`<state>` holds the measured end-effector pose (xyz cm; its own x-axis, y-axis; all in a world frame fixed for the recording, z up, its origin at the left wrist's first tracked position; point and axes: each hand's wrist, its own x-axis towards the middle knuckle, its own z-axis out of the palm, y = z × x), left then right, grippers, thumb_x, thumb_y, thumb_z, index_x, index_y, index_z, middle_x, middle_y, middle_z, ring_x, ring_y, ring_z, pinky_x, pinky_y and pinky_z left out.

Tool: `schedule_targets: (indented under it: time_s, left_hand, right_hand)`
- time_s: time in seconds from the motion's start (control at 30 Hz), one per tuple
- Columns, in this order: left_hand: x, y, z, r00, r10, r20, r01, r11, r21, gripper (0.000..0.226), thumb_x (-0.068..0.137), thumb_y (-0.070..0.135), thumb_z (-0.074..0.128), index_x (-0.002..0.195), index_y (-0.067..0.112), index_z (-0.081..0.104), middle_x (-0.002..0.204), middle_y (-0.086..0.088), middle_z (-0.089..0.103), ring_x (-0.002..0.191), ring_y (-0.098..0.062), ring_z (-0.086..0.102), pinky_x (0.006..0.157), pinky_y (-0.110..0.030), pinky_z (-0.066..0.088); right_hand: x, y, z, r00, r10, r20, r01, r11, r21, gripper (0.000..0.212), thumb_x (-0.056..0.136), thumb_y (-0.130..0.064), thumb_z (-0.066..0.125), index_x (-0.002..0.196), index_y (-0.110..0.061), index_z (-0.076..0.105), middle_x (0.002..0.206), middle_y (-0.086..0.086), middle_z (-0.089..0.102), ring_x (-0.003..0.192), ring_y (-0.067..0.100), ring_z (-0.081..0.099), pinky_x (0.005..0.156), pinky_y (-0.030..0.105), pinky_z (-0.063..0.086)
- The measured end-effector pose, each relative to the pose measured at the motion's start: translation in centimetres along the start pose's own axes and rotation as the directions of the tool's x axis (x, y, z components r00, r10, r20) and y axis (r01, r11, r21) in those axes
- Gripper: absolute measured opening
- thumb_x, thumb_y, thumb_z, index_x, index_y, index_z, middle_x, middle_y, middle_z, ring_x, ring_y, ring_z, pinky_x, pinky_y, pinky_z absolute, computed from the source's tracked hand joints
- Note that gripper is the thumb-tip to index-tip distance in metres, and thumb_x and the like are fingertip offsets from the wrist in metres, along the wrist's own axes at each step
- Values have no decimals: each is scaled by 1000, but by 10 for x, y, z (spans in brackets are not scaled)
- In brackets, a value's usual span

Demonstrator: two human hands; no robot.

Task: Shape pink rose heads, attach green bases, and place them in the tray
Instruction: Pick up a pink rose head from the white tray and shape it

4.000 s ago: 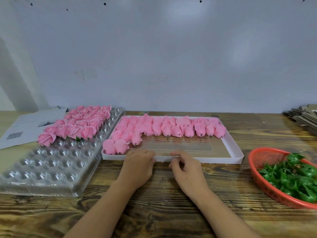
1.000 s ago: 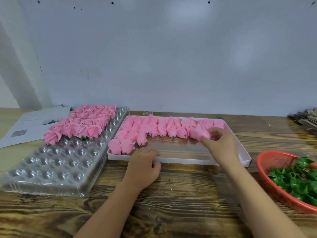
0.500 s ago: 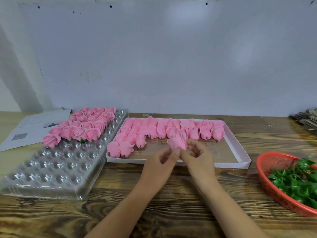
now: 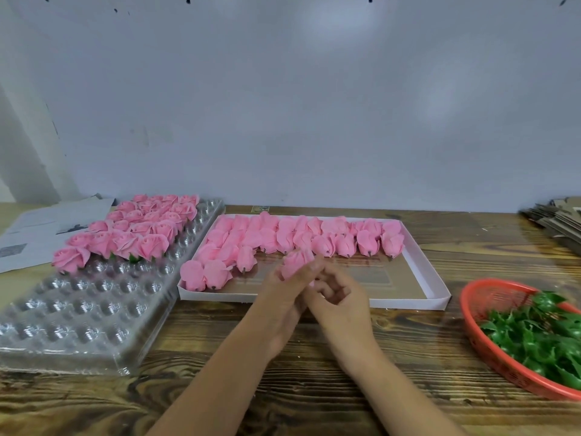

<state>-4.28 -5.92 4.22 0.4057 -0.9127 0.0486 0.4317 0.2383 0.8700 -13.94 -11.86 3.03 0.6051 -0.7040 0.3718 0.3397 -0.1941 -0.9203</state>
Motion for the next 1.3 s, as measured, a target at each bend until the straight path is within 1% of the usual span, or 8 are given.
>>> schedule_targets:
  time_s: [0.13,0.3,0.43,0.57,0.67,0.83,1.1,1.3]
  left_hand:
    - [-7,-7,-3,993,-107,46,111,990,-84,37,80,30,85,107,9,74,105,-14,73,101,-22,71,92,-33,57]
    - [-9,-7,2,996,-87,-20,88,994,57,28,82,35,77,86,8,70,91,-9,72,88,-17,72,83,-34,58]
    - [-12,-1,0,996,-87,-23,88,992,88,32,82,28,76,105,5,72,104,-17,68,96,-22,70,99,-49,53]
    - [-15,5,0,999,-44,-3,44,995,94,19,82,24,75,101,23,79,116,-12,72,96,-17,71,86,-33,58]
    - [-15,7,-2,997,-71,5,70,990,121,31,76,39,81,105,28,79,121,-19,69,102,-20,66,92,-38,52]
    - [-15,7,-5,998,-58,-6,58,989,138,48,77,51,78,115,22,77,123,-4,73,116,-19,68,91,-33,57]
    - [-15,1,7,983,6,-182,23,988,153,50,79,63,72,107,22,78,94,-12,74,86,-21,71,86,-37,58]
    - [-18,4,8,988,-19,-156,46,984,171,42,82,60,68,101,24,80,106,-1,77,88,-11,74,74,-28,58]
  right_hand:
    - [0,-3,1,999,-5,-47,7,999,37,35,81,-2,70,100,-32,74,93,5,77,89,19,74,75,25,58]
    - [-2,-1,1,1000,-16,21,16,1000,22,34,86,14,61,103,-13,72,94,12,75,92,30,72,80,35,60]
    - [-2,-6,2,994,21,104,-23,1000,22,34,87,15,61,108,-11,71,95,12,76,92,24,73,82,31,59]
    - [-2,-5,-4,968,151,202,-175,979,106,30,91,5,63,115,-11,71,104,23,72,102,41,68,92,46,56]
    - [0,-5,-7,931,245,271,-306,928,211,28,89,0,67,116,-6,71,104,26,69,93,33,66,86,35,56]
    - [2,-4,-14,855,341,391,-487,788,377,21,81,-8,71,102,-5,77,89,12,71,78,15,66,76,23,59]
    - [-7,4,4,964,261,50,-265,957,115,28,88,-2,70,115,-11,69,102,18,74,102,36,69,93,42,57]
    - [-4,-4,-1,896,367,249,-432,848,308,18,92,-23,66,85,-8,72,77,11,64,71,17,60,70,26,54]
